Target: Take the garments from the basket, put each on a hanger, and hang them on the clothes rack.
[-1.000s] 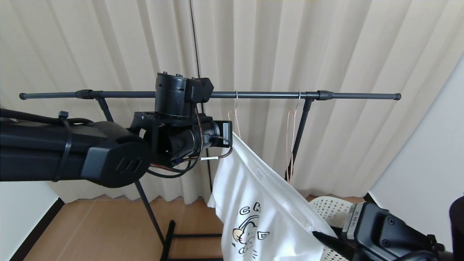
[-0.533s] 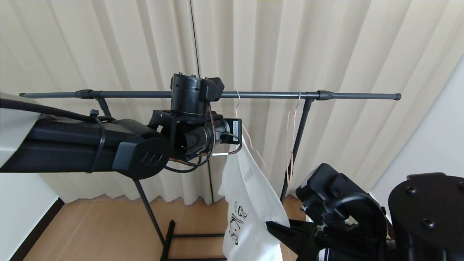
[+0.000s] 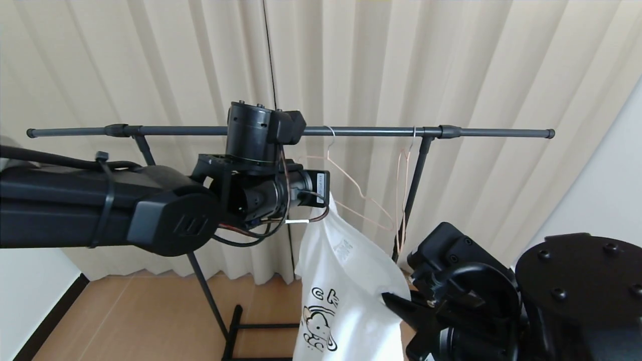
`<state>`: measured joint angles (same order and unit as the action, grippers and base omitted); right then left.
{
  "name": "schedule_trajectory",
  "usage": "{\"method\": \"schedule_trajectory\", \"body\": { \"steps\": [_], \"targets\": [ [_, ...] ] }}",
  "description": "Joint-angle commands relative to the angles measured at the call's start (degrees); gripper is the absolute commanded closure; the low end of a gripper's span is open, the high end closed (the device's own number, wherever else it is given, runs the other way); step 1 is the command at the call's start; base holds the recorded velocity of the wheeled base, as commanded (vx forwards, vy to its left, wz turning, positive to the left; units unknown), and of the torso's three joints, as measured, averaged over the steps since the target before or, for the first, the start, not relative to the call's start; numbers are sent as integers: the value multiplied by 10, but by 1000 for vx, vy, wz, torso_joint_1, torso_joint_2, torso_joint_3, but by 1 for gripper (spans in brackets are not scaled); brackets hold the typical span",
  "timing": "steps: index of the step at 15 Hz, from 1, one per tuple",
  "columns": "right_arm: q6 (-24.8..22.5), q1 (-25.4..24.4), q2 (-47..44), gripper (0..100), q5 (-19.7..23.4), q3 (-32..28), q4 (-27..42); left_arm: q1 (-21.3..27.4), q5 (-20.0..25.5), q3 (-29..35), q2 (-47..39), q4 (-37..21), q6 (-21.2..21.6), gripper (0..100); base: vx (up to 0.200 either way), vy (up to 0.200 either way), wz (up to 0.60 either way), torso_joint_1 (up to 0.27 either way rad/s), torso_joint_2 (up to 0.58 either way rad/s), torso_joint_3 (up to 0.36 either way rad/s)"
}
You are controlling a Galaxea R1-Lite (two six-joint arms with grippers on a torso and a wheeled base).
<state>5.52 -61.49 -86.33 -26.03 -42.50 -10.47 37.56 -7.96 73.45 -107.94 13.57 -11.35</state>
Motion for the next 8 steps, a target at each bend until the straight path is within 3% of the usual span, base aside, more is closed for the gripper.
{"method": "schedule_trajectory", "body": {
  "steps": [1, 2, 3, 4, 6, 8],
  "targets": [
    [-36, 36, -2, 100, -39, 9, 6, -14, -2, -59, 85, -43, 1, 100, 0, 0, 0, 0, 0, 0],
    [-38, 37, -2, 100, -41, 9, 7, -14, -2, -62, 87, -43, 1, 100, 0, 0, 0, 0, 0, 0],
    [-75, 66, -7, 100, -86, 0, 7, -22, -3, -122, 132, -54, 1, 100, 0, 0, 0, 0, 0, 0],
    [-97, 88, -27, 100, -92, -21, 7, -32, -4, -155, 149, -56, 4, 100, 0, 0, 0, 0, 0, 0],
    [-101, 120, -81, 100, -120, -77, 7, -42, -3, -210, 190, -80, 50, 100, 0, 0, 0, 0, 0, 0],
    [-101, 137, -134, 100, -138, -143, 4, -39, -2, -247, 222, -110, 60, 100, 0, 0, 0, 0, 0, 0]
  ]
}}
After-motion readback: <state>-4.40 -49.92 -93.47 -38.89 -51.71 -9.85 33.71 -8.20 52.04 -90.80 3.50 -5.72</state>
